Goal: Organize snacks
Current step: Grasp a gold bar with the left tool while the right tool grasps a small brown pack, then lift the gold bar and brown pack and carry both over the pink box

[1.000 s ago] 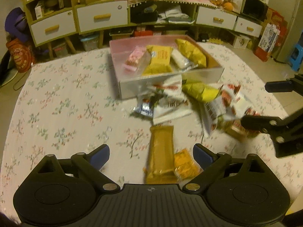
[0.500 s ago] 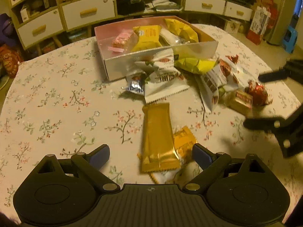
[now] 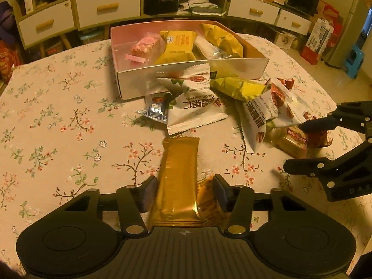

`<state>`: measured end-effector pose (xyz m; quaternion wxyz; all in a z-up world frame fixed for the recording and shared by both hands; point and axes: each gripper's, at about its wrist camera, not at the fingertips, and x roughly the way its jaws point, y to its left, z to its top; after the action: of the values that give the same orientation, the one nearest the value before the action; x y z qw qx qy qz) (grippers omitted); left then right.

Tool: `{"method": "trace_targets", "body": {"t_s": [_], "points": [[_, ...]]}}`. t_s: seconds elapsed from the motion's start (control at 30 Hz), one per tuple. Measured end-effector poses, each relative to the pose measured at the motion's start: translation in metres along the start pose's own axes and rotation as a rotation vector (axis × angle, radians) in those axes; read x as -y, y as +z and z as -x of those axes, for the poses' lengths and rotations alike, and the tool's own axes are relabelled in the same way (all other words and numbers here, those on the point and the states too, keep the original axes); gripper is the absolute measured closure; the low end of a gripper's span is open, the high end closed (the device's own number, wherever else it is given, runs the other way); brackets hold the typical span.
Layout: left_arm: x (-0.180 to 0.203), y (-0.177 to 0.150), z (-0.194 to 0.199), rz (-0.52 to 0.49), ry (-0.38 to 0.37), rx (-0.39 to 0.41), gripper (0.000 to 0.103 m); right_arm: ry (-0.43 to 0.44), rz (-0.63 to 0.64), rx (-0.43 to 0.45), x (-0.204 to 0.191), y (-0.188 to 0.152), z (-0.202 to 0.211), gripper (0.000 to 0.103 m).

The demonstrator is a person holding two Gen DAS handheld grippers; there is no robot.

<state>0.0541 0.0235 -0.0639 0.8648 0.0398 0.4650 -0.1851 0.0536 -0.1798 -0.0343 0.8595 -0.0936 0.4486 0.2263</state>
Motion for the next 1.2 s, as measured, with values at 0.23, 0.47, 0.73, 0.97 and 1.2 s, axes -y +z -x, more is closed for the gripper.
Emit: {"method": "trace_targets", "body": {"t_s": [0.23, 0.47, 0.73, 0.97, 1.2], "points": [[-0.003, 0.002, -0.004, 0.011, 0.007, -0.004, 0.060, -0.013, -0.020, -0.028, 0.003, -0.001, -0.009, 0.043], [-0.001, 0.006, -0.007, 0.012, 0.018, -0.001, 0.061, -0.016, -0.038, -0.029, 0.001, 0.005, -0.014, 0.051], [-0.003, 0.008, -0.006, 0.026, 0.031, -0.005, 0.074, -0.024, -0.036, -0.036, -0.003, 0.010, -0.013, 0.071], [-0.007, 0.011, 0.001, 0.042, 0.023, -0.002, 0.074, -0.012, -0.014, -0.028, -0.008, 0.014, -0.006, 0.071], [-0.006, 0.016, 0.013, 0.040, 0.023, 0.008, 0.074, -0.002, -0.004, -0.020, -0.012, 0.017, 0.005, 0.071]]}}
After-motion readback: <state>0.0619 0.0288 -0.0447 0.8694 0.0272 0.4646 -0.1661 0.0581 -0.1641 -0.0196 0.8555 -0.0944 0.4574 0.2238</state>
